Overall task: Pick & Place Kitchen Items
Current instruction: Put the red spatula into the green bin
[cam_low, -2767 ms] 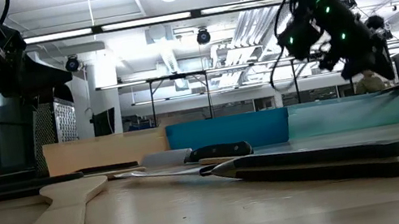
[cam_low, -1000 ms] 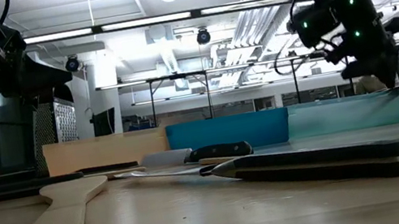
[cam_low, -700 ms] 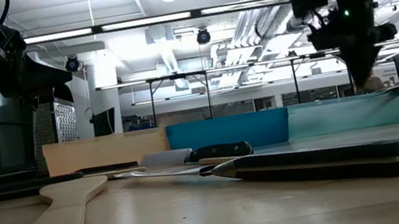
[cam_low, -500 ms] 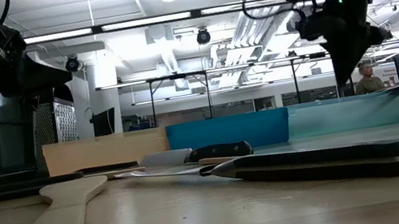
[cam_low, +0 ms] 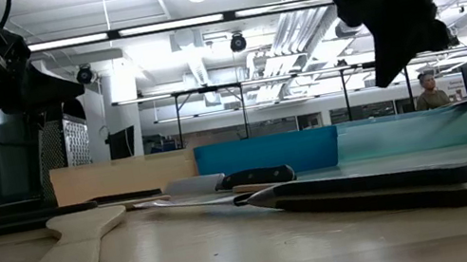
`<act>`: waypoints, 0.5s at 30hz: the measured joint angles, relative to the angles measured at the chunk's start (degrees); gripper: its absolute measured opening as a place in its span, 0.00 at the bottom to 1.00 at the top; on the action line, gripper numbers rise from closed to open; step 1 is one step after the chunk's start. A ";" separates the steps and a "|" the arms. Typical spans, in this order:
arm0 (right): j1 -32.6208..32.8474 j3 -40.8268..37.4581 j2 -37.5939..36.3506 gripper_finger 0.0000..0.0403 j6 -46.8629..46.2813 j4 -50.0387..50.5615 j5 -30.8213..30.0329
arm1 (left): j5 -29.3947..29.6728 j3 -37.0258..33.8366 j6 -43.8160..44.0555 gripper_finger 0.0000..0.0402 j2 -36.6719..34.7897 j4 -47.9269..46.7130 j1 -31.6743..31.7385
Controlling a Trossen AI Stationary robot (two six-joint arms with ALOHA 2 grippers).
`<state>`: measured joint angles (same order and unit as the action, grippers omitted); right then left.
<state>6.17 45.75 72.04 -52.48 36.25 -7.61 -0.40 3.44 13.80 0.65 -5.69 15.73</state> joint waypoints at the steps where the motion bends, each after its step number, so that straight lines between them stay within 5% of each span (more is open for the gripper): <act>1: 1.03 0.39 0.60 0.01 -0.81 -0.36 -0.37 | 0.00 -0.02 0.00 0.00 -0.01 0.00 0.01; 15: 10.02 13.44 19.74 0.00 -4.77 0.92 -2.40 | 0.00 0.00 0.00 0.00 -0.01 0.00 0.01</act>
<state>16.19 59.19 91.78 -57.25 37.17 -10.01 -0.40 3.44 13.80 0.65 -5.69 15.75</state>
